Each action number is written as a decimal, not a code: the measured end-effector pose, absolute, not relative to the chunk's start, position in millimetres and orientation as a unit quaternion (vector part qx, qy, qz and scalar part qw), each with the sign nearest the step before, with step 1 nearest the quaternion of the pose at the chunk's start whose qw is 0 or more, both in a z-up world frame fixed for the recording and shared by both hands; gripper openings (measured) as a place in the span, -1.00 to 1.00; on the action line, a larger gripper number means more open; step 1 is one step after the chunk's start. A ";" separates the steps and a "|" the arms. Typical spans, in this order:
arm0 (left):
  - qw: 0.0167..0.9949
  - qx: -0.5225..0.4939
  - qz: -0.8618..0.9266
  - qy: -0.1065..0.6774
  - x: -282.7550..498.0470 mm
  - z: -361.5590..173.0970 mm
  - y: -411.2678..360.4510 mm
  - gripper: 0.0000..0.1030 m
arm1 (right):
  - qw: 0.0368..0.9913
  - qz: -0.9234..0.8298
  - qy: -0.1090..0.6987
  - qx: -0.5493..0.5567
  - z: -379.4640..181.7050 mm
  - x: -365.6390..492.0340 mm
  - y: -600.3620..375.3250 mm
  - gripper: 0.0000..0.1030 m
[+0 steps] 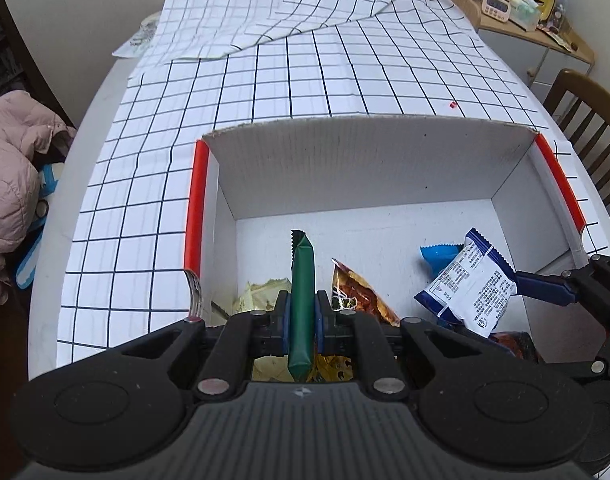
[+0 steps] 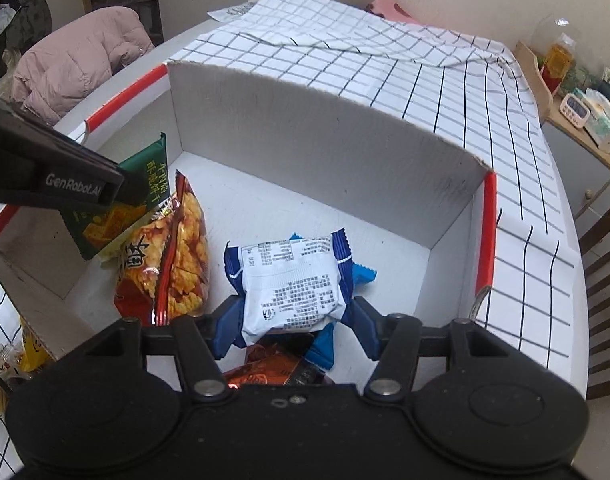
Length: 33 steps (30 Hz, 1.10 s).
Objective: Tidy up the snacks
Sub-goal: 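Carry the cracker box and biscuit packet into the red box while opening both tools, then withdraw both open tools from the red box toward the remaining snacks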
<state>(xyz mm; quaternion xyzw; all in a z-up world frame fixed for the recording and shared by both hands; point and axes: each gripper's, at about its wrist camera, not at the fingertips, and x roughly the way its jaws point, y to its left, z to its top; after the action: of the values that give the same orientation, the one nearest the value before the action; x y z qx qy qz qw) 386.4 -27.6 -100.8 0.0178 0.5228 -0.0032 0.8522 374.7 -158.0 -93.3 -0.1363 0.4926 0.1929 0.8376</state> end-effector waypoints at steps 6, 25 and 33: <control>0.848 0.011 -0.004 0.530 386.8 -102.0 -26.2 -0.78 | 0.838 0.189 0.494 -0.135 -94.4 372.6 -158.9 0.26; 0.862 -0.033 -0.007 0.506 350.2 -68.7 -5.2 -0.73 | 0.869 0.178 0.455 -0.080 -49.7 342.7 -172.4 0.64; 0.876 -0.041 -0.020 0.481 321.6 -44.1 2.8 -0.73 | 0.882 0.187 0.428 -0.051 -20.4 315.0 -175.3 0.69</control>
<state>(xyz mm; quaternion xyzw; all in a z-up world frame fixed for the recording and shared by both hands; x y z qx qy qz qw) 321.6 2.8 -44.1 -0.0414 0.4805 -0.0204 0.8758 315.0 -175.3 -20.4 -0.0513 0.4284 0.1871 0.8825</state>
